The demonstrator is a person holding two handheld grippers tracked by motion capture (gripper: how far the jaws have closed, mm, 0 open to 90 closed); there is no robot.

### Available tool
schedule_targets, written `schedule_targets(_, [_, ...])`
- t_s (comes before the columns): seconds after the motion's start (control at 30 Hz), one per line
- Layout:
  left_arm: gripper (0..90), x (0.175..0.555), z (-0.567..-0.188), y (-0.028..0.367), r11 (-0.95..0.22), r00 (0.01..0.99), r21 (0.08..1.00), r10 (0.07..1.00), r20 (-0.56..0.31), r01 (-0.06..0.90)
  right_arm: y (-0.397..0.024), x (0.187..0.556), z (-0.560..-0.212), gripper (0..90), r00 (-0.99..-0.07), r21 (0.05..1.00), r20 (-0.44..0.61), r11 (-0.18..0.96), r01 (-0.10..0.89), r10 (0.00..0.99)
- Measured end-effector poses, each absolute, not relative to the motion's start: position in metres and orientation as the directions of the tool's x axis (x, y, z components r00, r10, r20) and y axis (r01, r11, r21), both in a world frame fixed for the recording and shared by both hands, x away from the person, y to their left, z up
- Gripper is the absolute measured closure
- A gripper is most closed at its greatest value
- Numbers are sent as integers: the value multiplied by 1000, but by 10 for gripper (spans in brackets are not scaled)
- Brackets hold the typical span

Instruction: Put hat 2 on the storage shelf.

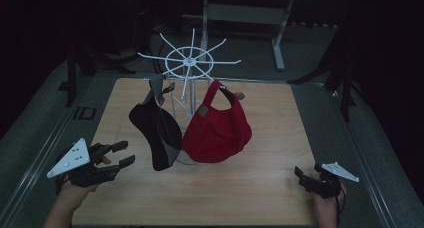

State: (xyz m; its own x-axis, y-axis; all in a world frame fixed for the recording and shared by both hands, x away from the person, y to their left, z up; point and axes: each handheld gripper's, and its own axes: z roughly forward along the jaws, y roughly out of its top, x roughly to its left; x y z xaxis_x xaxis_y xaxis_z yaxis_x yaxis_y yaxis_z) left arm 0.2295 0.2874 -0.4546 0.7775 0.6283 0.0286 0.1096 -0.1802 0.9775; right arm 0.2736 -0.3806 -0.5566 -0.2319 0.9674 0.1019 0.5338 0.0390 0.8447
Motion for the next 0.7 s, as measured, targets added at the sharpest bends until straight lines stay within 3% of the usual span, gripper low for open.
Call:
schedule_targets(0.17, [447, 229, -473, 290, -184, 738, 973, 675, 23, 137, -381, 273, -557, 143, -230, 845, 102, 38, 533, 968])
schedule_targets(0.37, [244, 234, -498, 294, -149, 679, 965, 734, -37, 214, -379, 274, -557, 141, -236, 842, 90, 53, 537, 968])
schedule_targets(0.47, [185, 237, -509, 294, -147, 675, 959, 736, -59, 244, -379, 274, -557, 140, -234, 842, 90, 51, 538, 968])
schedule_targets(0.7, [157, 242, -531, 286, -193, 656, 932, 752, -61, 308, -379, 274, -557, 140, -231, 842, 91, 49, 537, 969])
